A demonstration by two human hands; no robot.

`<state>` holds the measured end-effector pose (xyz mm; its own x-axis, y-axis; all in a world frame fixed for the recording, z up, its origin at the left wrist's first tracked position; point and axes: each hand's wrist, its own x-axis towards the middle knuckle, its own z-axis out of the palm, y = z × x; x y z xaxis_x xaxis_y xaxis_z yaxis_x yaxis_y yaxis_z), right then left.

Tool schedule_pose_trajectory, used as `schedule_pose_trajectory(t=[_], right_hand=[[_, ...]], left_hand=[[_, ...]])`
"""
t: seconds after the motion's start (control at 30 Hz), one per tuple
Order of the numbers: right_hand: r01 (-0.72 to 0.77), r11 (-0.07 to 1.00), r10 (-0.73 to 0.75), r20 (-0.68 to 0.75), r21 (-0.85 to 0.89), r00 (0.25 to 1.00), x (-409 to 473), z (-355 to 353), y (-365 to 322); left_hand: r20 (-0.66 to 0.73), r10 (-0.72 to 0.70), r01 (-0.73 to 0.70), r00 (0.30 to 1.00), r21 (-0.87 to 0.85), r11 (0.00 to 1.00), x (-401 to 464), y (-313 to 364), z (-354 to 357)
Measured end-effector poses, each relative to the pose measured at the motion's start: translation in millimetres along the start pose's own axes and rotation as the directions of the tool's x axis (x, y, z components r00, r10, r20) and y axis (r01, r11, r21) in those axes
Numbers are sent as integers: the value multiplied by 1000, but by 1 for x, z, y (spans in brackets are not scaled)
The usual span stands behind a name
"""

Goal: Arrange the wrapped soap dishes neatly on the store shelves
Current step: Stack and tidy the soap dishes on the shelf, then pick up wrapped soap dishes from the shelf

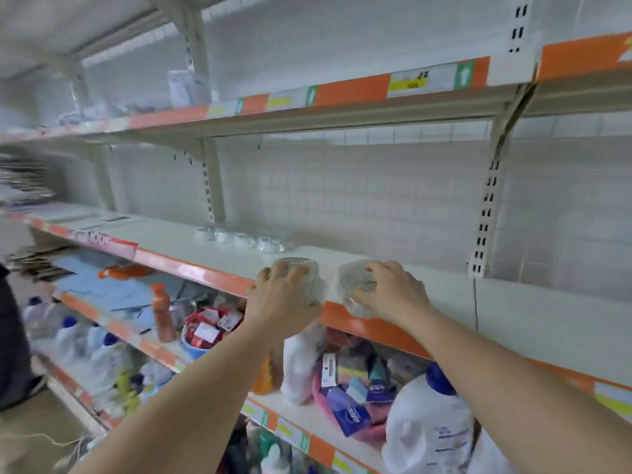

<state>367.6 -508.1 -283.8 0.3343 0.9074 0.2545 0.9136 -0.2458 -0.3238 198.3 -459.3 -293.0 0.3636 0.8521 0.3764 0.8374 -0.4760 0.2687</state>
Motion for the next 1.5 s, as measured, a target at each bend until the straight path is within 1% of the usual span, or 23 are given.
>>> schedule_pose_trajectory(t=[0.13,0.33,0.47,0.5,0.57,0.63,0.7,0.77,0.83,0.93,1.07,1.1,1.17,1.23,1.27,1.33,1.5], right_hand=[[28,999,-29,27,28,999,69,36,-14],[-46,998,40,128,48,991,149,76,-17],[-36,999,27,214,39,976,188,84,-25],[-34,999,30,241,10,970,197,85,-26],[-38,996,60,275,-84,960,213,91,-28],[-66,983,110,262,-173,959,228,100,-29],[-119,970,168,227,-213,959,241,109,-32],[-169,958,214,183,-232,959,252,120,-38],[-218,945,257,137,-245,957,260,130,-43],[-275,933,301,83,-234,950,269,138,-48],[-310,937,316,14,-163,949,280,146,-58],[-310,938,315,7,-152,949,283,148,-61],[-308,941,311,1,-142,950,288,151,-66],[-309,940,313,7,-143,950,291,150,-66],[-307,941,312,11,-145,950,292,149,-65],[-302,940,308,18,-160,951,293,149,-63],[-312,933,318,6,-180,948,296,157,-60]], left_hand=[[36,-48,48,998,7,999,60,-31,20],[129,-55,57,990,-11,998,139,-62,58],[164,1,9,986,-59,998,188,-82,84],[179,24,-10,984,-78,997,202,-87,91],[215,95,-84,972,-59,995,227,-96,105],[289,206,-215,935,1,977,249,-105,117],[357,312,-351,880,49,935,270,-114,125],[348,394,-441,851,64,895,291,-122,132],[301,457,-489,837,37,872,307,-127,140],[250,491,-509,834,9,860,325,-131,148],[204,472,-481,858,-6,877,345,-140,154],[210,468,-479,858,-2,878,348,-142,153],[285,476,-487,832,-36,873,355,-146,148],[369,501,-509,783,-82,857,361,-150,143],[386,517,-523,764,-99,847,364,-152,142],[381,544,-551,747,-104,828,367,-157,145],[326,568,-598,755,-10,801,367,-157,153]])
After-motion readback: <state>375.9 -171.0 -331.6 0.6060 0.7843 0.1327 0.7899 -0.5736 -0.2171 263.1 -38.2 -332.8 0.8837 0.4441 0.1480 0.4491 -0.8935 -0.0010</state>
